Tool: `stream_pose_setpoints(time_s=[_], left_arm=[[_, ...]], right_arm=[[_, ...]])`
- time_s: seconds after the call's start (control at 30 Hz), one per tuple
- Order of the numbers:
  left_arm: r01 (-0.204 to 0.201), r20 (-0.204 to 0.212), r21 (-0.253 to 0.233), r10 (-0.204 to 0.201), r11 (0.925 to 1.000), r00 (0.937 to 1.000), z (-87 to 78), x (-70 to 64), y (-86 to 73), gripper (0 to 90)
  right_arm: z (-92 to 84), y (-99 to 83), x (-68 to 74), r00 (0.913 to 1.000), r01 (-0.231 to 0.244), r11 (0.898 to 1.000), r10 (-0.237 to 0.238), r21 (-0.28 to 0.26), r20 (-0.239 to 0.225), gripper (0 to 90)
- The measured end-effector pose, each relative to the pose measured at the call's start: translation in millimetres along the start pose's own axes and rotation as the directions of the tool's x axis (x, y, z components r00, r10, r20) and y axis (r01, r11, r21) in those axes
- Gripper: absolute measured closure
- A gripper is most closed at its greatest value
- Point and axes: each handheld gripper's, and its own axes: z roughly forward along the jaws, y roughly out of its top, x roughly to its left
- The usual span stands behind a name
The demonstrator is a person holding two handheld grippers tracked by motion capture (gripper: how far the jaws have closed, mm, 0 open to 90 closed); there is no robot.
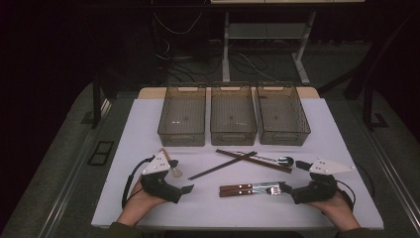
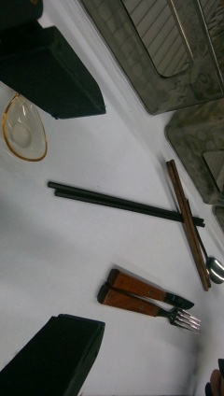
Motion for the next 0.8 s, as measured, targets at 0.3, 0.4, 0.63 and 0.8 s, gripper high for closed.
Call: stream_pose_setpoints(time_s=[0.3, 0.4, 0.63, 0.8], left_arm=[[0.0, 0.011, 0.004, 0.0, 1.0, 0.9999, 1.2, 0.2, -0.5, 0.0], [-0.003, 0.007, 0.006, 0.003, 1.0, 1.0, 0.5, 0.0, -0.6, 0.0], [0.0, 0.004, 0.009, 0.0, 1.0, 1.0, -1.9, 0.7, -2.3, 0.0], [-0.004, 0.006, 0.002, 0.004, 1.0, 1.0, -3.7, 0.6, -3.0, 0.0]], right_arm=[[-0.6, 1.9, -1.6, 0.9993, -0.006, 1.0, 0.007, 0.016, -0.038, 0.9], [-0.2, 3.6, -2.3, 0.999, -0.003, 1.0, 0.004, 0.029, -0.045, 0.9], [-1.9, 8.8, -2.1, 0.9991, 0.001, 0.998, 0.001, 0.056, -0.042, 0.9], [-0.7, 15.2, -2.3, 0.999, 0.012, 0.998, -0.009, 0.068, -0.044, 0.9]])
